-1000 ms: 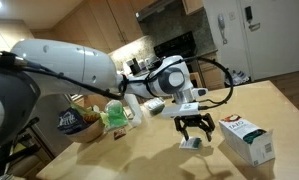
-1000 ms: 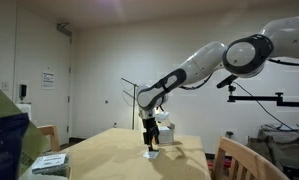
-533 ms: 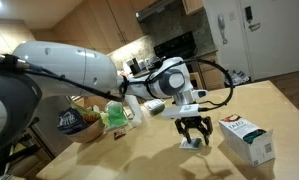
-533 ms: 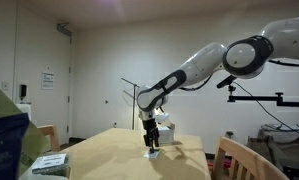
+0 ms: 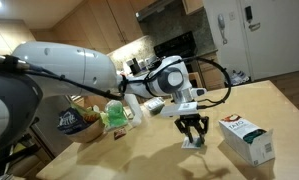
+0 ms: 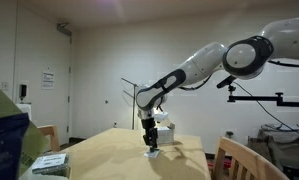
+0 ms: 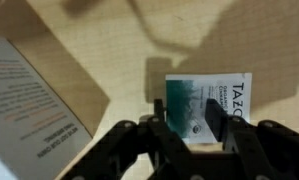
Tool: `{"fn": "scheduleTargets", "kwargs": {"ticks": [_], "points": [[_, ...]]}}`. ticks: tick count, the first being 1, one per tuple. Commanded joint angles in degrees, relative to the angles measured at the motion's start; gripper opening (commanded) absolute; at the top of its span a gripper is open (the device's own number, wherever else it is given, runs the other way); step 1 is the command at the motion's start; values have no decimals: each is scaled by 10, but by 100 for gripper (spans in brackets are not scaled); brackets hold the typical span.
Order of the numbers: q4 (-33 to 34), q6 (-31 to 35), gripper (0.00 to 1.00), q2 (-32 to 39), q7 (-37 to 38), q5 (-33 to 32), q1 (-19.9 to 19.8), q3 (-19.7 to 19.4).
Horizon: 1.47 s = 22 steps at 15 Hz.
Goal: Take the white object from the table and place it in the box on the table
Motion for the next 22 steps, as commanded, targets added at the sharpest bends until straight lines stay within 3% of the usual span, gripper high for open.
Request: {"fn": "scheduleTargets", "kwargs": {"ticks": [1,4,6,8,9,11,14,17,22], "points": [[19,-17,51,4,-13,2,-3,3],[25,-21,52,9,-16,3,-4,5],[36,-25,47,17,-24,10,-1,0],[44,-28,37,24,-35,11,-1,1],[48,-30,25,26,-40,11,-1,3],[57,-36,23,31,-48,11,0,3],[69,-44,5,37,-53,8,4,1],[66,-43,0,32,-51,2,5,5],[29,-8,1,-1,-18,-7,17,-7]]}}
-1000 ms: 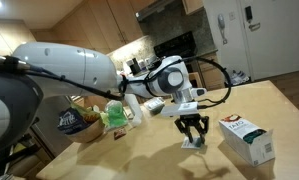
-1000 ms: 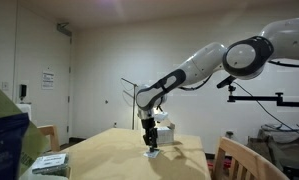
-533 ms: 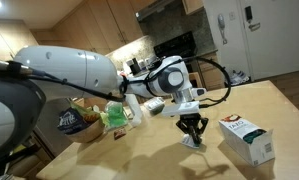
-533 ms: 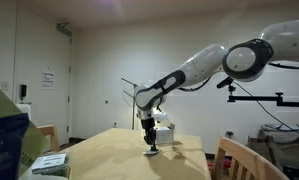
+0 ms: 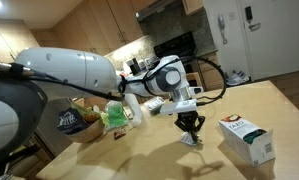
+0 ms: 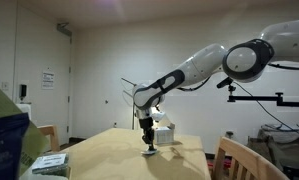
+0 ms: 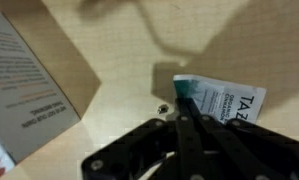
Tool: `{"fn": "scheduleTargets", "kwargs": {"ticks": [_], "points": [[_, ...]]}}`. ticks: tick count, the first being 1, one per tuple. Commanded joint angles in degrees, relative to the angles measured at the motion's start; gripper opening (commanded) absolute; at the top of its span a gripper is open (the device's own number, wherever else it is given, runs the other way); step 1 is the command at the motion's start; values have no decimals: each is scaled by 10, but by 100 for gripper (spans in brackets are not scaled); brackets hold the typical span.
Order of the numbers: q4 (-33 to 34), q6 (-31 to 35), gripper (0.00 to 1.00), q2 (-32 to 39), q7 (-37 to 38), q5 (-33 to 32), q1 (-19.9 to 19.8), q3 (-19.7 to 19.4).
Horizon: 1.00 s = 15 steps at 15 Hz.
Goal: Take the white object from the table and place it in the box on the table
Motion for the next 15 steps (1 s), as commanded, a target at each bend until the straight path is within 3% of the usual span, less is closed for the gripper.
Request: {"fn": "scheduleTargets", "kwargs": {"ticks": [1,8,9,15], "points": [[-25,29,1,-30,32,-7,9,-11],[-163,235,1,-124,23,-5,-7,-2],[-63,185,1,-58,25,4,0,-8],[-68,188,1,-57,52,4,5,-17]]}}
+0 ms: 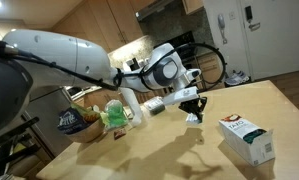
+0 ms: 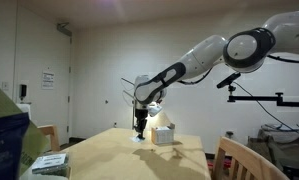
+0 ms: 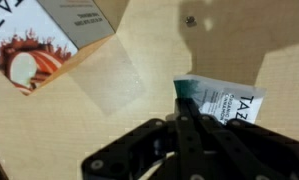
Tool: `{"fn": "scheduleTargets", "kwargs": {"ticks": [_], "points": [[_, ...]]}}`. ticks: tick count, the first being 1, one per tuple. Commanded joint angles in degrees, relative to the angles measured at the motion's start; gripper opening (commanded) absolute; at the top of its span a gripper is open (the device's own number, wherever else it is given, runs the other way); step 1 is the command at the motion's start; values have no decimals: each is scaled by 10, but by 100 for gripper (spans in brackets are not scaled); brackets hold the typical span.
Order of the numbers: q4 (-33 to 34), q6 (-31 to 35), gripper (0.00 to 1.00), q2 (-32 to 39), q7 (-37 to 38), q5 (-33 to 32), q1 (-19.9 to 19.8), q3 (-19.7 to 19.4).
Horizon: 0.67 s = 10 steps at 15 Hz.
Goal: Take the white object from the table and place it in the box on the table
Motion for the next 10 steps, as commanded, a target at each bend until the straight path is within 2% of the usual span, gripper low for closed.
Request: {"fn": "scheduleTargets", "kwargs": {"ticks": [1,5,10], "points": [[9,-11,1,4,37,5,9,-17],[-21,3,1,-18,83,1,6,-22],[-83,43,1,-60,92,-6,4,-26]]}}
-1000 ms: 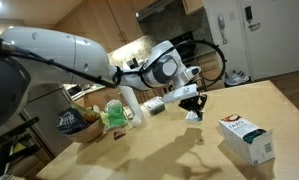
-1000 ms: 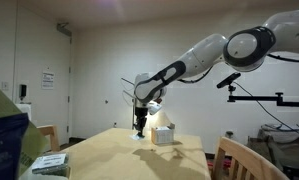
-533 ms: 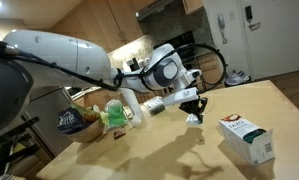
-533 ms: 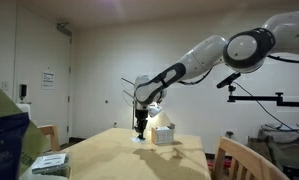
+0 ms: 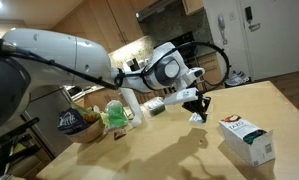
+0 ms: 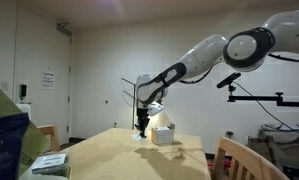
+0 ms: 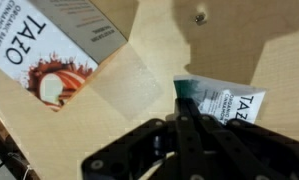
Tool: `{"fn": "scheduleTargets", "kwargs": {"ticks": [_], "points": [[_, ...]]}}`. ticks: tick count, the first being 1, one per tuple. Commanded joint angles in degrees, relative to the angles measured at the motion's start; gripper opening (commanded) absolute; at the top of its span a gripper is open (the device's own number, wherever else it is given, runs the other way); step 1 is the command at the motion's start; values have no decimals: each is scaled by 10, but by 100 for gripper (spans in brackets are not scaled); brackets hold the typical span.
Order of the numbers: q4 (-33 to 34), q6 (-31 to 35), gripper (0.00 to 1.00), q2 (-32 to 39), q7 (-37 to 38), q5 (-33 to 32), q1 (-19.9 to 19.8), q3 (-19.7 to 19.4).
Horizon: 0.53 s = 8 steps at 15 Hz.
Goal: Take the white object from the table and place it in the box on the table
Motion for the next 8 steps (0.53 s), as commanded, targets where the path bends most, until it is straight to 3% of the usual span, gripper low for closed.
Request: {"fn": "scheduleTargets", "kwargs": {"ticks": [1,5,6,8], "points": [[-99,49,1,-68,7,-8,4,-8],[-193,114,1,-114,-22,-14,7,-12],[-102,85,3,-58,-12,1,2,-8],[-135,97,3,-73,-20,-1,2,-7]]}}
